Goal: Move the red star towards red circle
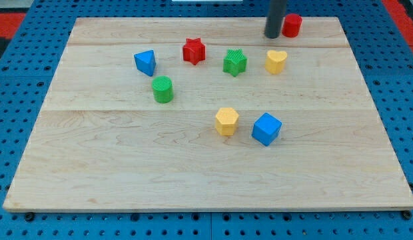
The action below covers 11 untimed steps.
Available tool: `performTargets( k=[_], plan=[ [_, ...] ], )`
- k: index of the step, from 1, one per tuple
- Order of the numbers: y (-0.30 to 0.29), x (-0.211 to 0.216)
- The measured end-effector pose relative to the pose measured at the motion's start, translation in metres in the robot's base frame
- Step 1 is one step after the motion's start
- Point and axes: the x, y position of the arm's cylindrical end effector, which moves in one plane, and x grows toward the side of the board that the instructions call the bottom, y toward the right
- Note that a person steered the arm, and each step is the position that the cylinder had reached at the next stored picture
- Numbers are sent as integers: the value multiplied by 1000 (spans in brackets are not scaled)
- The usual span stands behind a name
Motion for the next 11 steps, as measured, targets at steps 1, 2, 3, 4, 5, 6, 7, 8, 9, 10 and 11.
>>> performTargets(
  k=[1,2,3,4,5,6,7,8,9,10,11],
  plan=[
    [-59,-12],
    [-124,-21],
    [-169,-13],
    [-176,25],
    [-171,64],
    [-139,64],
    [-122,56],
    [-129,36],
    [-127,31],
    [-97,31],
    [-61,24]
  ],
)
